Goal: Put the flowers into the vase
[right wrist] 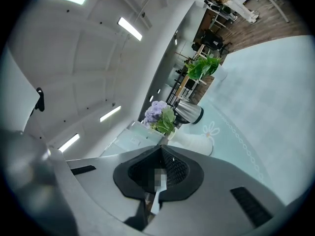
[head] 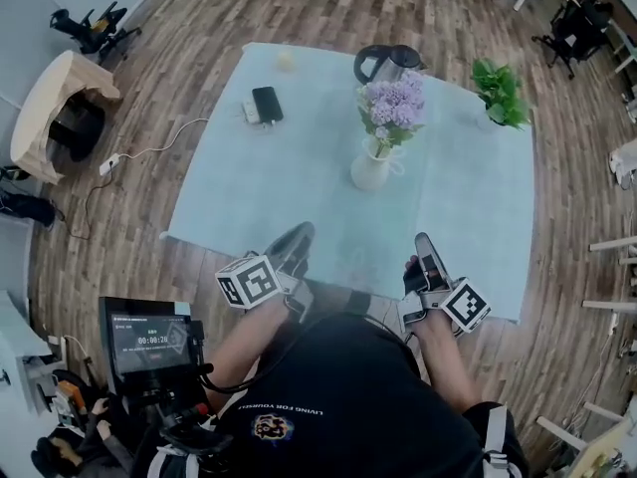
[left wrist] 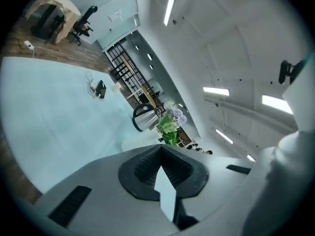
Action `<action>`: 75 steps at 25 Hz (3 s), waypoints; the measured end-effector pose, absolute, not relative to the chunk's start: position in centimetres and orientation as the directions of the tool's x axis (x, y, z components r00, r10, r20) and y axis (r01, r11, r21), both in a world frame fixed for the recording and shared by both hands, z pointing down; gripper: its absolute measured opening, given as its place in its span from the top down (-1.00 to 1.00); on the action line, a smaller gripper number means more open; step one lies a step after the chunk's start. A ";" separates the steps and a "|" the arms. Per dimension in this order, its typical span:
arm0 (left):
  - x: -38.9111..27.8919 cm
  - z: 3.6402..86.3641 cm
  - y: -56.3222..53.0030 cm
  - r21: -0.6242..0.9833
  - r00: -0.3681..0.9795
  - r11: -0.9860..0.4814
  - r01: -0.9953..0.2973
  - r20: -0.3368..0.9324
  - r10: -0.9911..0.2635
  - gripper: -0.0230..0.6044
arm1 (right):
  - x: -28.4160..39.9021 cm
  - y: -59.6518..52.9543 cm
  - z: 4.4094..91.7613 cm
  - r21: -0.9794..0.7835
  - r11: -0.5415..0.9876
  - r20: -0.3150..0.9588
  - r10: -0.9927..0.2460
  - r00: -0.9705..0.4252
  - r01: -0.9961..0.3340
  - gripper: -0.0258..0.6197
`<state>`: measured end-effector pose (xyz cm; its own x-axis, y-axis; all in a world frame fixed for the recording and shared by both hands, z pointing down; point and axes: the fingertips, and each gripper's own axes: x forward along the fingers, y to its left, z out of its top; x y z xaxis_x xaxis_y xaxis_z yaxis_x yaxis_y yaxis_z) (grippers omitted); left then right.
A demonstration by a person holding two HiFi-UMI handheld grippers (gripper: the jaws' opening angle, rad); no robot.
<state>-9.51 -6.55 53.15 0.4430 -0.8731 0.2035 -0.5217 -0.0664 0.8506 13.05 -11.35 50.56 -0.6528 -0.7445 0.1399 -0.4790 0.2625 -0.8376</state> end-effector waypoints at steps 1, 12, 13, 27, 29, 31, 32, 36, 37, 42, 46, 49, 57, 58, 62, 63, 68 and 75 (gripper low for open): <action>-9.1 52.5 -6.8 0.863 0.457 -0.075 -0.499 0.188 -0.869 0.91 | 13.4 -11.3 49.8 -0.840 0.262 0.131 -0.752 -0.646 -0.476 0.87; -2.7 47.4 -7.6 0.921 0.585 -0.195 -0.338 0.043 -0.810 0.91 | 13.0 -8.6 46.0 -0.932 0.230 -0.003 -0.778 -0.629 -0.281 0.87; -2.2 47.4 -7.5 0.923 0.593 -0.196 -0.331 0.042 -0.804 0.91 | 12.8 -8.2 46.3 -0.938 0.217 -0.001 -0.780 -0.626 -0.269 0.87; -1.4 50.2 -6.0 0.973 0.581 -0.057 -0.226 0.087 -0.809 0.91 | 11.3 -6.9 47.5 -0.954 0.172 0.031 -0.759 -0.651 -0.246 0.87; -1.7 50.4 -6.1 0.971 0.575 -0.061 -0.232 0.086 -0.814 0.91 | 10.8 -7.1 47.5 -0.954 0.179 0.027 -0.750 -0.661 -0.242 0.87; -2.0 50.6 -6.1 0.973 0.566 -0.053 -0.226 0.087 -0.820 0.91 | 10.4 -7.3 47.5 -0.953 0.184 0.028 -0.740 -0.672 -0.242 0.87; -2.1 50.7 -6.1 0.974 0.563 -0.048 -0.222 0.088 -0.822 0.91 | 10.2 -7.3 47.5 -0.951 0.189 0.027 -0.735 -0.677 -0.243 0.87; -2.4 50.9 -6.1 0.974 0.552 -0.042 -0.222 0.090 -0.829 0.91 | 9.5 -7.6 47.5 -0.949 0.204 0.023 -0.718 -0.696 -0.242 0.87; -2.5 50.9 -6.1 0.974 0.550 -0.041 -0.223 0.090 -0.830 0.91 | 9.4 -7.6 47.6 -0.949 0.204 0.024 -0.714 -0.699 -0.241 0.87; -2.8 51.3 -6.0 0.976 0.541 -0.026 -0.218 0.099 -0.835 0.91 | 8.8 -7.7 47.8 -0.949 0.207 0.027 -0.700 -0.713 -0.239 0.87; -2.9 51.3 -6.0 0.976 0.538 -0.025 -0.217 0.098 -0.837 0.91 | 8.4 -7.8 47.7 -0.948 0.212 0.026 -0.693 -0.721 -0.238 0.87; -2.9 51.2 -6.0 0.976 0.537 -0.023 -0.215 0.099 -0.838 0.91 | 8.3 -7.8 47.7 -0.946 0.217 0.026 -0.688 -0.725 -0.240 0.87; -2.8 51.1 -6.1 0.976 0.537 -0.022 -0.216 0.100 -0.838 0.91 | 8.3 -7.9 47.4 -0.946 0.219 0.024 -0.687 -0.726 -0.238 0.87; -2.7 51.1 -6.1 0.976 0.537 -0.021 -0.215 0.100 -0.837 0.91 | 8.3 -7.9 47.4 -0.947 0.218 0.024 -0.687 -0.726 -0.238 0.87; -2.7 51.2 -6.0 0.976 0.539 -0.021 -0.215 0.101 -0.837 0.91 | 8.3 -7.9 47.4 -0.946 0.220 0.023 -0.689 -0.725 -0.239 0.87; -2.8 51.2 -6.0 0.976 0.539 -0.022 -0.216 0.101 -0.836 0.91 | 8.3 -7.9 47.5 -0.946 0.219 0.023 -0.689 -0.724 -0.239 0.87; -2.8 51.2 -6.0 0.978 0.538 -0.020 -0.207 0.097 -0.838 0.91 | 8.2 -7.9 47.6 -0.945 0.218 0.028 -0.689 -0.724 -0.244 0.87; -2.9 51.2 -6.0 0.976 0.537 -0.023 -0.217 0.099 -0.838 0.91 | 8.1 -8.0 47.7 -0.946 0.214 0.031 -0.690 -0.723 -0.244 0.87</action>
<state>-2.93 -6.02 51.25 0.5371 -0.8376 0.0993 -0.2167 -0.0233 0.9760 8.14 -7.96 47.72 -0.7234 -0.6897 0.0306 -0.2441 0.2142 -0.9458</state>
